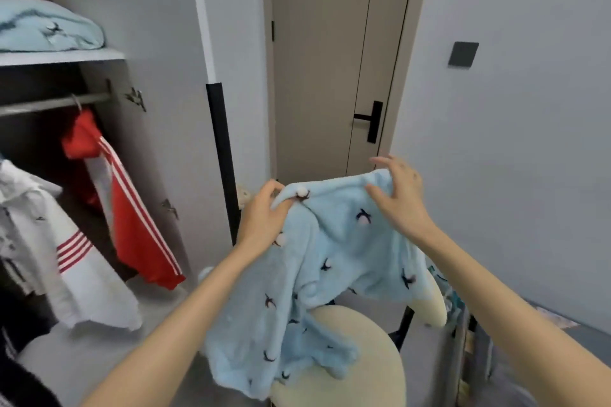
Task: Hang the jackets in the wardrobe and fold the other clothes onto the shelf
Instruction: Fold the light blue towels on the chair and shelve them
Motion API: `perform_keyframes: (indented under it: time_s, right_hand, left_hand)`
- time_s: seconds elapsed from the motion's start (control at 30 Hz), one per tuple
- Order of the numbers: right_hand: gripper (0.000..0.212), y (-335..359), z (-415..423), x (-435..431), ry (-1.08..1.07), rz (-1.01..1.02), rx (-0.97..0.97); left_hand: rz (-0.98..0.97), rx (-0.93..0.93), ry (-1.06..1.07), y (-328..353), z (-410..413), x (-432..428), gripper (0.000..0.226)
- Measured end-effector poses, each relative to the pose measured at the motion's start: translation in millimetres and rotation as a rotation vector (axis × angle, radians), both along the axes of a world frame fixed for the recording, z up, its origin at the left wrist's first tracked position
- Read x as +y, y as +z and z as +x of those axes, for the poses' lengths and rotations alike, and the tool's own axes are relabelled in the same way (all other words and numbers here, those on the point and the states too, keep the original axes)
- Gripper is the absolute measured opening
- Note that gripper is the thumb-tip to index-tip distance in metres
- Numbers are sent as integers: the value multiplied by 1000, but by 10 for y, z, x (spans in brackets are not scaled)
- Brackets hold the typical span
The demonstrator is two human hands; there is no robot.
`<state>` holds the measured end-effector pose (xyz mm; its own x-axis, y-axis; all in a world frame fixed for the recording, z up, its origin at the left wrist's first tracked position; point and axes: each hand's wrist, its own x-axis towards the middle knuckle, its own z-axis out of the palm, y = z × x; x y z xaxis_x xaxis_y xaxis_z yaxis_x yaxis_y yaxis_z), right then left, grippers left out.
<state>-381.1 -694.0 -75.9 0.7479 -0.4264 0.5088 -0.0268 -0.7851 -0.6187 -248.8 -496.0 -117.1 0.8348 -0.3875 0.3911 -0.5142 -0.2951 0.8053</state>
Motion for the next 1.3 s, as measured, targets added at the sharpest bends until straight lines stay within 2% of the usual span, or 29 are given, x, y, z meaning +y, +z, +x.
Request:
perform_keyframes:
  time_s: [0.07,0.1,0.17,0.23,0.3,0.33,0.4,0.5,0.57,0.63,0.7,0.8,0.93,1.0,1.03,1.17,1.23,1.3]
  right_hand:
    - [17,-182,9,246,56,-108,-47]
    - [17,-288,10,352,87,-112,-6]
    - [44,-481,-8,552,174,24,250]
    - [69,-676,15,701,368,228,558]
    - [62,-875,88,829,533,336,657]
    - [48,-962,128,885,572,357,610]
    - [15,-1039,225,971,513,342,462]
    - [27,-953,329,957,431,215,307]
    - [19,-773,378,853,425,143,206]
    - [17,-537,459,733,396,114,98]
    - [21,-297,583,639,359,148,2]
    - [23,-7,816,505,281,387,-113]
    - [25,228,1012,381,213,657,-153]
    - [30,319,1054,329,189,767,-171]
    - [30,362,1059,299,184,835,-190]
    - [24,637,1014,175,251,1200,-330]
    - [20,785,949,129,314,1346,-383]
    - [19,902,860,88,366,1501,-398]
  left_hand:
    - [-10,-11,32,193,147,-22,13]
    - [-21,-11,49,289,212,-33,13]
    - [-62,1,92,472,323,-50,15]
    - [-124,18,119,620,437,-58,18]
    - [-209,49,105,736,515,-64,20]
    - [-244,58,96,776,541,-67,21]
    - [-285,57,95,824,590,-66,20]
    - [-367,109,137,801,680,-39,14]
    - [-454,233,95,738,733,-5,14]
    - [-471,386,-34,642,742,19,31]
    - [-360,443,-115,507,726,42,48]
    - [-206,426,-163,380,663,67,56]
    - [-74,261,-207,298,453,92,46]
    - [-37,204,-275,253,315,131,51]
    - [1,175,-329,218,253,158,62]
    - [308,-8,-481,-76,25,193,129]
    - [445,-149,-478,-271,-29,164,142]
    - [482,-314,-413,-428,-3,145,142]
